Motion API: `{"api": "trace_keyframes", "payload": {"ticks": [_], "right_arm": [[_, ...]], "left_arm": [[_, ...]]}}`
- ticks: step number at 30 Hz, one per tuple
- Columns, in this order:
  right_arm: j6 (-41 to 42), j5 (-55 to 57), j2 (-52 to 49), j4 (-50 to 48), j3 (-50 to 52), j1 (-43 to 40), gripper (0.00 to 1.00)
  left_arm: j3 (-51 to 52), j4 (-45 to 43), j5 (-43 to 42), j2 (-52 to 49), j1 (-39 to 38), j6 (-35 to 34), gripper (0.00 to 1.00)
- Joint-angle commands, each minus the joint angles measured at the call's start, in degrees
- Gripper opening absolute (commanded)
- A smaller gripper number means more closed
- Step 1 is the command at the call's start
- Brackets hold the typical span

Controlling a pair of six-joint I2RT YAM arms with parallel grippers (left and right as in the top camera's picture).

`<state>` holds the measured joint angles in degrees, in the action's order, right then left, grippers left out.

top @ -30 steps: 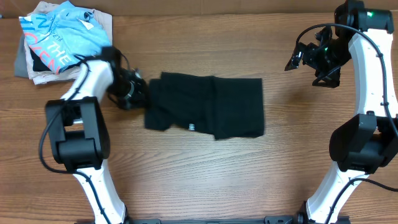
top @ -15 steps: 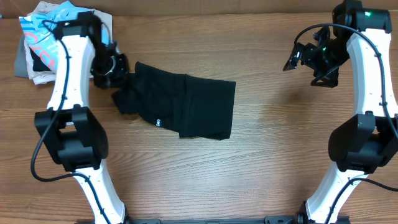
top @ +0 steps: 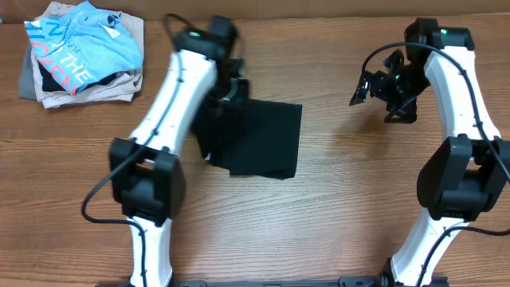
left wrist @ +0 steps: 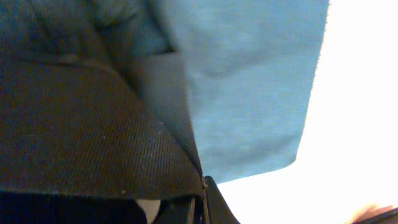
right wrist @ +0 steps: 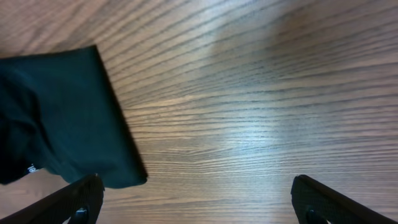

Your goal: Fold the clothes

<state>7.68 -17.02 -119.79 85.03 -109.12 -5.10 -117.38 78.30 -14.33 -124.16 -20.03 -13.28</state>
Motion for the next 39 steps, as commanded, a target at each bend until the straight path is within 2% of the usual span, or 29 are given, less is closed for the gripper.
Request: {"api": "trace_keyframes", "payload": {"ticks": [1, 9, 17, 18, 20, 22, 24, 31, 34, 36, 37, 38, 39], "right_arm": [[-0.26, -1.7, 1.05, -1.64, 2.51, 0.02, 1.0], [-0.26, -5.46, 1.05, -7.58, 8.98, 0.57, 1.0], [-0.24, -6.69, 1.05, -9.4, 11.08, 0.59, 1.0], [-0.24, -6.69, 1.05, -9.4, 11.08, 0.59, 1.0], [-0.24, -6.69, 1.05, -9.42, 11.08, 0.59, 1.0], [-0.22, -6.69, 1.05, -9.51, 10.97, 0.46, 1.0], [-0.17, -6.73, 1.05, -9.55, 10.73, 0.17, 1.0], [-0.04, -9.53, 1.07, -6.69, 5.22, -1.55, 1.0], [-0.35, -12.31, 1.07, -4.48, 1.42, -1.84, 1.0], [-0.55, -13.35, 1.07, -2.99, -0.9, -1.81, 1.0], [-0.52, -13.35, 1.07, -2.58, -1.6, -1.66, 1.0], [-0.61, -13.31, 1.09, -2.27, -2.08, -1.49, 1.0], [-0.68, -13.29, 1.09, -2.21, -2.23, -1.33, 1.0]], "left_arm": [[-1.22, -1.95, -0.07, 2.01, -5.07, -3.41, 0.04], [1.05, -7.5, -0.02, 1.27, -14.38, -4.61, 0.04], [1.2, -10.75, -0.07, -2.27, -18.27, -6.08, 0.04], [1.2, -10.75, -0.09, -2.78, -18.38, -6.34, 0.08], [1.2, -10.64, -0.35, -3.3, -18.43, -6.75, 0.24], [1.2, -10.27, -0.5, -3.63, -18.4, -6.71, 0.31], [1.2, -9.42, -0.5, -3.67, -18.4, -6.71, 0.44], [-1.16, -5.55, 0.28, -3.08, -17.29, -5.46, 0.39], [-4.28, -1.66, 4.48, -2.34, -14.51, -5.95, 0.38], [-6.43, 0.92, 5.86, -2.21, -11.47, -6.25, 0.41], [-6.86, 1.46, 5.77, -2.21, -9.66, -6.21, 0.49], [-6.86, 1.66, 5.75, -2.21, -7.78, -6.14, 0.7], [-6.78, 1.84, 5.62, -2.25, -5.84, -5.99, 1.0]]}}
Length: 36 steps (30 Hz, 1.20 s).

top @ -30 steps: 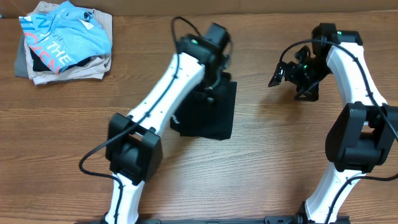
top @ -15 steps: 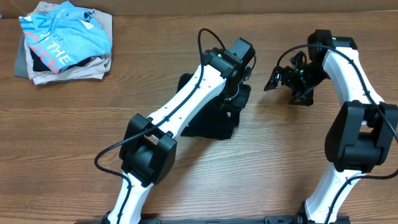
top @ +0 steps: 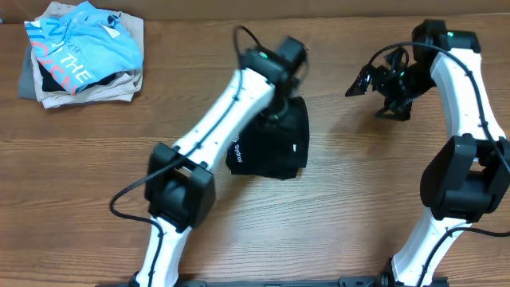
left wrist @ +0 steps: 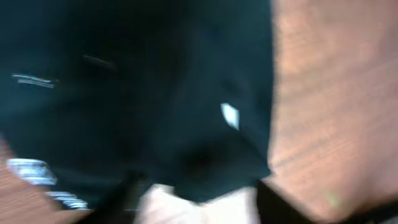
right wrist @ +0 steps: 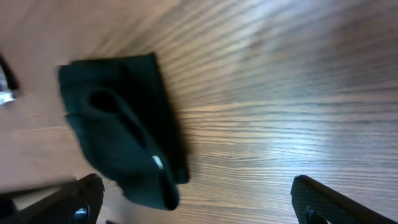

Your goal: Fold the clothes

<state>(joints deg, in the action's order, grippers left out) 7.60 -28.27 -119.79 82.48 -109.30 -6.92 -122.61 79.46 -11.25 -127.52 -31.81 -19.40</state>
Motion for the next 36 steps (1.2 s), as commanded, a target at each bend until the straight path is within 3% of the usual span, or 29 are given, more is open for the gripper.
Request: {"api": "trace_keyframes", "payload": {"ticks": [1, 5, 13, 23, 31, 33, 36], "right_arm": [[-0.59, -1.97, 1.09, 0.33, -2.05, 0.57, 1.0], [-0.59, -0.9, 1.07, 0.13, -2.05, 0.57, 1.0], [-0.63, 0.37, 1.07, 0.15, -2.05, 0.57, 1.0], [-0.63, 0.35, 1.07, 0.15, -2.05, 0.57, 1.0], [-0.63, 0.35, 1.07, 0.26, -2.05, 0.57, 1.0], [-0.63, 0.35, 1.07, 0.42, -2.05, 0.57, 1.0], [-0.63, 0.37, 1.07, 0.44, -2.05, 0.57, 1.0]], "left_arm": [[-1.11, 0.63, 1.88, 0.83, 7.87, 0.13, 1.0], [2.62, -0.42, -10.69, -0.72, 14.69, 7.34, 1.0], [8.9, -3.32, -24.59, -6.73, 21.03, 15.69, 1.0], [13.99, -10.16, -31.65, -8.98, 20.26, 16.17, 1.0], [14.84, -13.73, -32.28, -12.41, 18.73, 14.62, 1.0], [14.86, -14.25, -32.0, -12.72, 18.32, 14.64, 0.91], [14.75, -15.34, -30.14, -12.57, 18.25, 13.07, 0.54]]}}
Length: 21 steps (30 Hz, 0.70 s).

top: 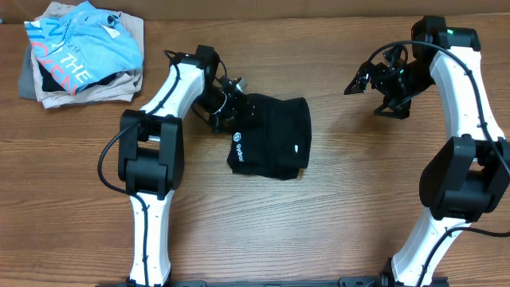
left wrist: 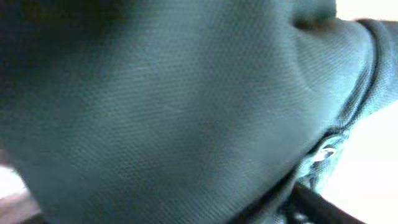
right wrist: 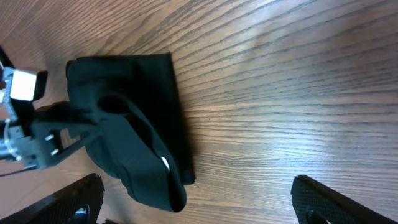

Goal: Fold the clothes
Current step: 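Carry the folded black bundle with the left gripper onto the clothes stack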

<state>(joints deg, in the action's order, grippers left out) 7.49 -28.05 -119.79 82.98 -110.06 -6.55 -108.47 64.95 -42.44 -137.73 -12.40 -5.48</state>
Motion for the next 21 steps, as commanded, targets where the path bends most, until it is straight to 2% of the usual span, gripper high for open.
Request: {"api": "trace_keyframes", "payload": {"ticks": [1, 3, 4, 13, 21], "right_arm": [[-0.52, 0.13, 1.07, -0.04, -1.29, 0.2, 1.0], [-0.52, 0.15, 1.07, 0.04, -1.29, 0.2, 1.0], [-0.52, 0.15, 1.07, 0.09, -1.29, 0.2, 1.0], [-0.52, 0.15, 1.07, 0.85, -1.29, 0.2, 1.0], [-0.52, 0.15, 1.07, 2.69, -1.29, 0.2, 1.0]], "left_arm": [[0.46, -1.2, 1.92, -2.29, -1.11, -2.19, 0.38], [-0.61, -1.01, 4.35, -2.29, -0.87, -4.52, 0.06], [-1.36, -0.72, 5.79, -2.29, -0.63, -4.94, 0.04], [-16.44, 5.53, 19.67, -2.27, 2.95, -4.79, 0.04], [-26.75, 5.03, 29.57, -2.27, 6.64, -2.08, 0.04]]}}
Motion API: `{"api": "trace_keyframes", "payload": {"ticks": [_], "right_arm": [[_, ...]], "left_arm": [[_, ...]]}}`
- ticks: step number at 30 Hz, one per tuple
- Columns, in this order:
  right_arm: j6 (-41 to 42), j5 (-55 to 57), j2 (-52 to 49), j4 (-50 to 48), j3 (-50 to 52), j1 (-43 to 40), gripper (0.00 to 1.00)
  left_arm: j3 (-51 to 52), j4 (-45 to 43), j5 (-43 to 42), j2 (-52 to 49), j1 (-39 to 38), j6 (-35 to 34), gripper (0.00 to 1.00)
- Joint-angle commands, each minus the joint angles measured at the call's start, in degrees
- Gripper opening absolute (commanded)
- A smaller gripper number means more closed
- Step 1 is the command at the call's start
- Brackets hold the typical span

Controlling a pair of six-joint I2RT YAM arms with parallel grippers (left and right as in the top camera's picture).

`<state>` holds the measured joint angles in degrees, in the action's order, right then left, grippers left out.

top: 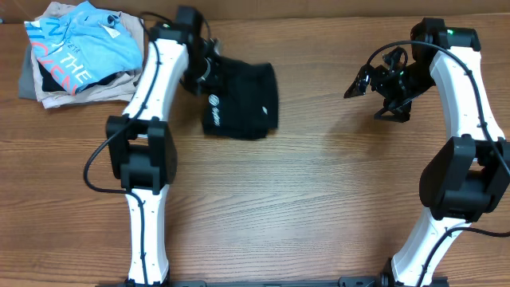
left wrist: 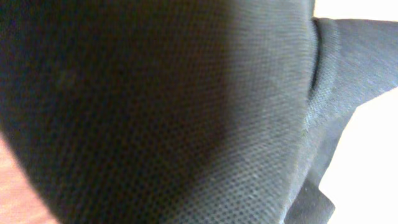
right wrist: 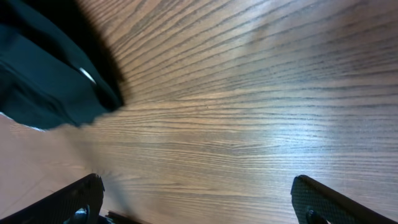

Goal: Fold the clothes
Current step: 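Carry the folded black bundle with the left gripper onto the clothes stack, then release the bundle on the stack and move the right arm to rest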

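A folded black garment with a small white logo lies at the back of the table, just right of the clothes pile. My left gripper sits at the garment's left edge and appears shut on it. Black fabric fills the whole left wrist view and hides the fingers. My right gripper hovers open over bare wood at the back right, its fingertips spread wide and holding nothing. A corner of the black garment shows in the right wrist view.
A pile of folded clothes, light blue printed shirt on top of beige and dark pieces, sits at the back left corner. The wooden table stretches in front of both arms.
The black garment and my left gripper at its left edge have shifted back and to the left, closer to the clothes pile. My right gripper is where it was, still open.
The black garment first lay wide at the table's centre with my left gripper on its left part. Then it was folded narrower, my gripper at its far right corner. Later the gripper was at its left edge, and now the bundle lies near the pile.
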<state>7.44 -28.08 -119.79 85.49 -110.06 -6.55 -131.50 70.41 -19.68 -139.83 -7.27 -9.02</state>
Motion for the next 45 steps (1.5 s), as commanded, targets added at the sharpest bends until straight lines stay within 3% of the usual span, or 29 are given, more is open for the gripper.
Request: {"api": "trace_keyframes", "payload": {"ticks": [1, 10, 24, 36, 43, 45], "right_arm": [[-0.46, 0.17, 1.07, 0.26, -1.29, 0.2, 1.0], [-0.46, 0.17, 1.07, 1.7, -1.29, 0.2, 1.0], [-0.44, 1.46, 1.07, 3.43, -1.29, 0.2, 1.0], [-0.44, 3.02, 1.07, 5.14, -1.29, 0.2, 1.0], [-0.42, 3.15, 1.07, 6.84, -1.29, 0.22, 1.0], [-0.42, 3.15, 1.07, 7.5, -1.29, 0.22, 1.0]], "left_arm": [[-4.44, -0.87, 8.57, -0.17, 2.03, 1.86, 0.04], [-13.29, -2.08, 19.85, -0.17, 6.84, 4.76, 0.04], [-28.44, -0.33, 20.04, -0.09, 15.37, 4.07, 0.04], [-27.47, -4.92, 18.05, -1.22, 24.94, 6.05, 0.05], [-27.19, -12.94, 16.85, -6.12, 28.81, 7.78, 0.17], [-27.19, -13.99, 17.35, -7.87, 29.64, 7.78, 0.24]]}}
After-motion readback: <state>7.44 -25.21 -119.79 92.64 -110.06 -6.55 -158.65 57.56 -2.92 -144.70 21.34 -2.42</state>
